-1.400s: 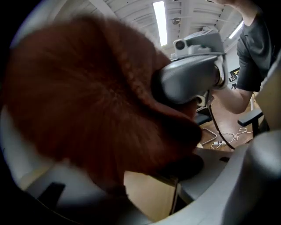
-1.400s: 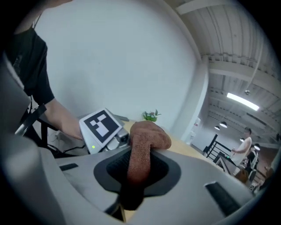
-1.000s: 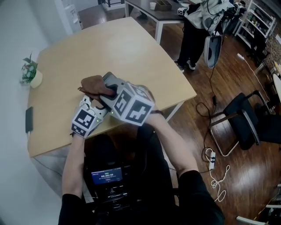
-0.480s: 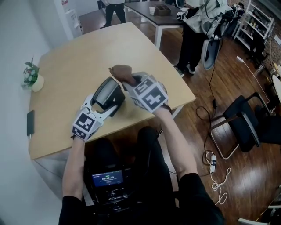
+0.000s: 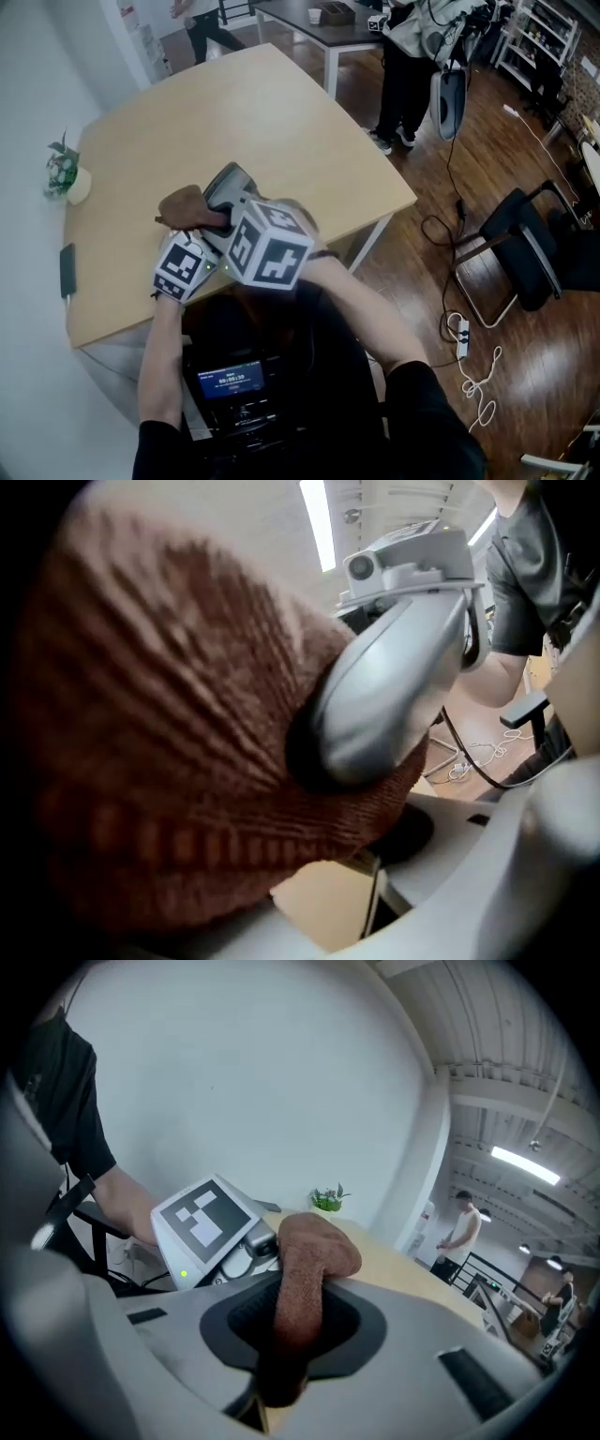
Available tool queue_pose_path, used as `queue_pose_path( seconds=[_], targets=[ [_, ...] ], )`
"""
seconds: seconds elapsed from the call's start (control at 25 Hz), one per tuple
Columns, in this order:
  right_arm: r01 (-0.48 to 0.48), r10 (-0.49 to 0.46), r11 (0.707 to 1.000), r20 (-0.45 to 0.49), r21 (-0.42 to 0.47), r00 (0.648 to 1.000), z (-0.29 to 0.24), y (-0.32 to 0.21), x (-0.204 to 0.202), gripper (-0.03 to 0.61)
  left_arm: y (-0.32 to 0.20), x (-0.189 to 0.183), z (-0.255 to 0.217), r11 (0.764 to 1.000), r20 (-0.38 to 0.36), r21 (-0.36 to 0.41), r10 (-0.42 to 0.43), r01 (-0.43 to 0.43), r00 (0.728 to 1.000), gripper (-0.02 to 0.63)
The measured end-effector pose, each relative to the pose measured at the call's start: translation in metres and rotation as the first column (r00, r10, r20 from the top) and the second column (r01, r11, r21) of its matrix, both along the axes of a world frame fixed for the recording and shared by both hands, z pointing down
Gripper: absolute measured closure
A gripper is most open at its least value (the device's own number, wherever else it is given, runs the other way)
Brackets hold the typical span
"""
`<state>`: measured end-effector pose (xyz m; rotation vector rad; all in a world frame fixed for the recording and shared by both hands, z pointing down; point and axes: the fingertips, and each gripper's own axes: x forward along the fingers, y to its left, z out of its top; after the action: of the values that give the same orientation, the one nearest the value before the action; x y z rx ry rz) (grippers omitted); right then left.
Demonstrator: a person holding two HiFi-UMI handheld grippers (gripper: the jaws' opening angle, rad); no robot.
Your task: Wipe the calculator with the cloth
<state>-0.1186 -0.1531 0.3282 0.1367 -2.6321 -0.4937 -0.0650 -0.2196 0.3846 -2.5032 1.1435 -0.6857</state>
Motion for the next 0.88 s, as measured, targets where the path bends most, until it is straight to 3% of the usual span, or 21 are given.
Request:
queue_pose_path(
  seconds=[0.12,0.28,0.44,0.6,0.68,0.76,0.88],
  targets=[
    [-0.029,0.031,0.997,0.027,-0.066,0.999,0.001,-0.018,0.01,0.514,0.001,-0.001,0.001,1.0,0.002,-0.001,0.003,-0.003,1.0,0.331],
    [-0.161,0.168,0.979,0.05,-0.128,0.985,0.005,-0.07,0.039,0.514,-0.001,-0.004,0.0,1.0,-0.017,-0.002,-0.005,0.005,1.0,0.328],
    [-0.304,0.326,0.92,0.052,-0.247,0.944,0.029,-0.129,0.075,0.515,-0.001,-0.01,0.0,1.0,-0.064,-0.011,-0.024,0.023,0.998,0.325],
    [-0.431,0.447,0.859,-0.007,-0.276,0.895,0.056,-0.15,0.104,0.52,-0.003,-0.018,0.002,0.999,-0.109,-0.027,-0.047,0.044,0.993,0.327],
    [-0.425,0.449,0.859,0.021,-0.286,0.893,0.055,-0.139,0.102,0.52,-0.007,-0.025,0.003,0.997,-0.162,-0.054,-0.07,0.062,0.984,0.327],
    [-0.394,0.419,0.878,0.04,-0.272,0.907,0.054,-0.123,0.09,0.52,-0.01,-0.033,0.004,0.992,-0.24,-0.094,-0.101,0.081,0.965,0.33],
    [-0.331,0.346,0.912,0.02,-0.242,0.938,0.065,-0.103,0.065,0.518,-0.014,-0.048,0.001,0.977,-0.407,-0.181,-0.181,0.115,0.896,0.354]
  ],
)
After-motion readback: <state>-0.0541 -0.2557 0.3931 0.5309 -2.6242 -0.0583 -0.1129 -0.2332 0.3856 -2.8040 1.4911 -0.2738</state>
